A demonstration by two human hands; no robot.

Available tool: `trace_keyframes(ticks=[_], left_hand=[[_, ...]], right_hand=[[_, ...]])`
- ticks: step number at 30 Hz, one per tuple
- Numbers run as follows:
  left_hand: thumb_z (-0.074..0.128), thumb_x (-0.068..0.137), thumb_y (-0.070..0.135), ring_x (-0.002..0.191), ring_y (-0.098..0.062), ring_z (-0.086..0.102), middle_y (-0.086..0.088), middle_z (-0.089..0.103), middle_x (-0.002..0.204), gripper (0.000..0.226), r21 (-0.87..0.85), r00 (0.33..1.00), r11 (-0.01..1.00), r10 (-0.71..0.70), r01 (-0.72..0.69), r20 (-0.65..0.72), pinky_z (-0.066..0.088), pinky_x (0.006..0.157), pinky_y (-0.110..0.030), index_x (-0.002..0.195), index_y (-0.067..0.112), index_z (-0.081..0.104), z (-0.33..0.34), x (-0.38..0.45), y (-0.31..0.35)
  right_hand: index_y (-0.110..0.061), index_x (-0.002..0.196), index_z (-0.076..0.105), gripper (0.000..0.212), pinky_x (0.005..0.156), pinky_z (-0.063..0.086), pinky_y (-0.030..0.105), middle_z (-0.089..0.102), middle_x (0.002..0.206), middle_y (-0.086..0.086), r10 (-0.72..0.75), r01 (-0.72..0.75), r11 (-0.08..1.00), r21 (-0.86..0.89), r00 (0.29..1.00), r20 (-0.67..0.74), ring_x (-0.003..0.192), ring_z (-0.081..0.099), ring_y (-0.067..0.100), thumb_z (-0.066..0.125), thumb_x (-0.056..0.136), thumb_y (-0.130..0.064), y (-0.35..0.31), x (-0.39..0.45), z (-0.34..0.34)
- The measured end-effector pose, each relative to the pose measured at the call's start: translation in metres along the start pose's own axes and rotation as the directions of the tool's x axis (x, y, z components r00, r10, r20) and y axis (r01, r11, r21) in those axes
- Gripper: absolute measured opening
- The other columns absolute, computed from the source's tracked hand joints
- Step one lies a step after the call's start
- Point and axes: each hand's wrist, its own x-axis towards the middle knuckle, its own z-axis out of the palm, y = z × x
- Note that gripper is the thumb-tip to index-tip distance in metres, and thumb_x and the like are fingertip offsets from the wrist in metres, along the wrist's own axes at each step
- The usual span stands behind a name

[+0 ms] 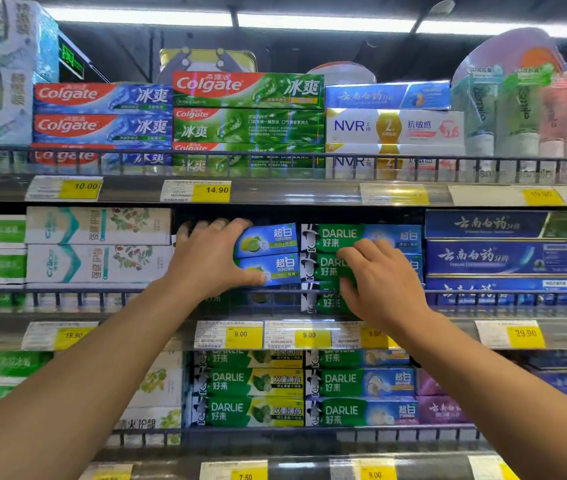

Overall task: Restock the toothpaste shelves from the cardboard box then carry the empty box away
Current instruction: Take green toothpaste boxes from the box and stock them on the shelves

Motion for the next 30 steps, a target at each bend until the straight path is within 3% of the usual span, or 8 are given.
trace_keyframes(ticks=[4, 11, 16, 22, 30], left_hand=[[0.069, 0.062, 0.075, 0.123, -0.029, 0.044, 0.000, 0.051, 0.133, 0.092, -0.001, 1.000, 1.000, -0.004, 0.004, -0.004, 0.020, 0.111, -0.055, 0.138, 0.037, 0.036, 0.001, 0.001, 0.000], [0.070, 0.062, 0.074, 0.123, -0.029, 0.044, 0.000, 0.052, 0.132, 0.090, -0.002, 1.000, 1.000, -0.002, 0.002, -0.005, 0.020, 0.111, -0.055, 0.137, 0.037, 0.036, 0.000, -0.001, 0.001], [0.071, 0.063, 0.073, 0.123, -0.029, 0.043, 0.000, 0.051, 0.132, 0.090, -0.009, 1.000, 1.000, -0.005, 0.005, -0.001, 0.020, 0.111, -0.054, 0.137, 0.037, 0.036, -0.001, -0.001, 0.001], [0.071, 0.065, 0.071, 0.124, -0.029, 0.043, -0.001, 0.051, 0.134, 0.090, 0.016, 1.000, 1.000, -0.006, 0.006, -0.003, 0.018, 0.113, -0.054, 0.139, 0.036, 0.036, 0.000, -0.001, 0.002], [0.073, 0.066, 0.067, 0.123, -0.028, 0.044, 0.000, 0.051, 0.132, 0.088, 0.027, 0.999, 1.000, 0.007, -0.009, 0.042, 0.023, 0.110, -0.055, 0.139, 0.036, 0.034, -0.006, 0.000, 0.003]], right_hand=[[-0.010, 0.118, 0.061, 0.041, 0.077, 0.048, 0.041, 0.061, 0.105, 0.008, 0.077, -0.076, 0.997, -0.004, 0.996, 0.045, 0.094, 0.054, 0.032, 0.057, 0.083, -0.032, -0.003, -0.002, 0.001], [-0.009, 0.112, 0.060, 0.036, 0.082, 0.044, 0.041, 0.056, 0.103, 0.009, 0.148, -0.150, 0.989, 0.015, 0.987, 0.059, 0.097, 0.047, 0.031, 0.058, 0.085, -0.034, -0.008, 0.006, -0.001], [-0.016, 0.118, 0.057, 0.035, 0.086, 0.043, 0.041, 0.057, 0.110, 0.006, 0.175, -0.182, 0.981, 0.073, 0.981, 0.086, 0.103, 0.047, 0.031, 0.064, 0.089, -0.032, -0.006, 0.009, 0.000], [-0.018, 0.120, 0.065, 0.034, 0.080, 0.040, 0.043, 0.058, 0.107, 0.008, 0.183, -0.197, 0.959, 0.202, 0.979, 0.086, 0.097, 0.045, 0.034, 0.071, 0.087, -0.022, 0.006, 0.009, 0.002], [-0.019, 0.117, 0.064, 0.030, 0.088, 0.036, 0.042, 0.057, 0.115, 0.006, 0.208, -0.237, 0.914, 0.328, 0.971, 0.122, 0.105, 0.045, 0.033, 0.070, 0.088, -0.021, 0.015, 0.010, 0.002]])
